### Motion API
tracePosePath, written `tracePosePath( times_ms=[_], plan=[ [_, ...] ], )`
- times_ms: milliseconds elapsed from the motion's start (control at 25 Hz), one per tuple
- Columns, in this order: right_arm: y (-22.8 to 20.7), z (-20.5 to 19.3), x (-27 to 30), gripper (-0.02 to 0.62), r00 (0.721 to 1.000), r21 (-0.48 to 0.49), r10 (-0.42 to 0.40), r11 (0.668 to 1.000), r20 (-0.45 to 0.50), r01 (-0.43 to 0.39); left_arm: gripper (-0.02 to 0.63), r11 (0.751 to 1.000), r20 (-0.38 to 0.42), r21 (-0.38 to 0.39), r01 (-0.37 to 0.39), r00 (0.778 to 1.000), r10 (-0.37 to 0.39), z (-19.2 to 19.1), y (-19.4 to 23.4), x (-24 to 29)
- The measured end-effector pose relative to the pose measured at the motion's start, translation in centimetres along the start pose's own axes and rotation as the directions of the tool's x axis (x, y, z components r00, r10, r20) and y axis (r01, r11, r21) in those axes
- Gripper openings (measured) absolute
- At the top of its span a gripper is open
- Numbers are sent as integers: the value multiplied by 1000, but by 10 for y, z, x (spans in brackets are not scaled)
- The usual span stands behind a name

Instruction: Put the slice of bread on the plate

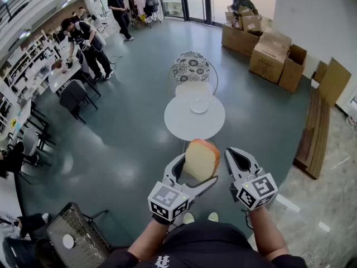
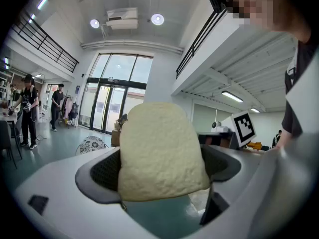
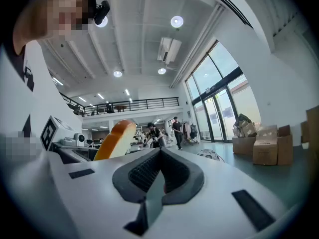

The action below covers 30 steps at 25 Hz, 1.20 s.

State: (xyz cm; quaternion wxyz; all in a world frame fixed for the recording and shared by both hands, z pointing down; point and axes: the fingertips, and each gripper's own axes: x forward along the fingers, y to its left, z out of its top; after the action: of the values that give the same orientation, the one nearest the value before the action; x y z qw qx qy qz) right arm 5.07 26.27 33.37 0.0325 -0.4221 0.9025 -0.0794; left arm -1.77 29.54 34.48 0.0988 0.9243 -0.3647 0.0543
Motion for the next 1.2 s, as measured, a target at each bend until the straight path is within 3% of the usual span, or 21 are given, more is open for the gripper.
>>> tracePosePath(
  times_ms=[1200],
  plan=[
    [-2, 3, -7, 6, 1000, 28, 8, 1000, 28, -9, 517, 1000, -4, 8, 0, 1000, 0, 1, -5, 8]
  ],
)
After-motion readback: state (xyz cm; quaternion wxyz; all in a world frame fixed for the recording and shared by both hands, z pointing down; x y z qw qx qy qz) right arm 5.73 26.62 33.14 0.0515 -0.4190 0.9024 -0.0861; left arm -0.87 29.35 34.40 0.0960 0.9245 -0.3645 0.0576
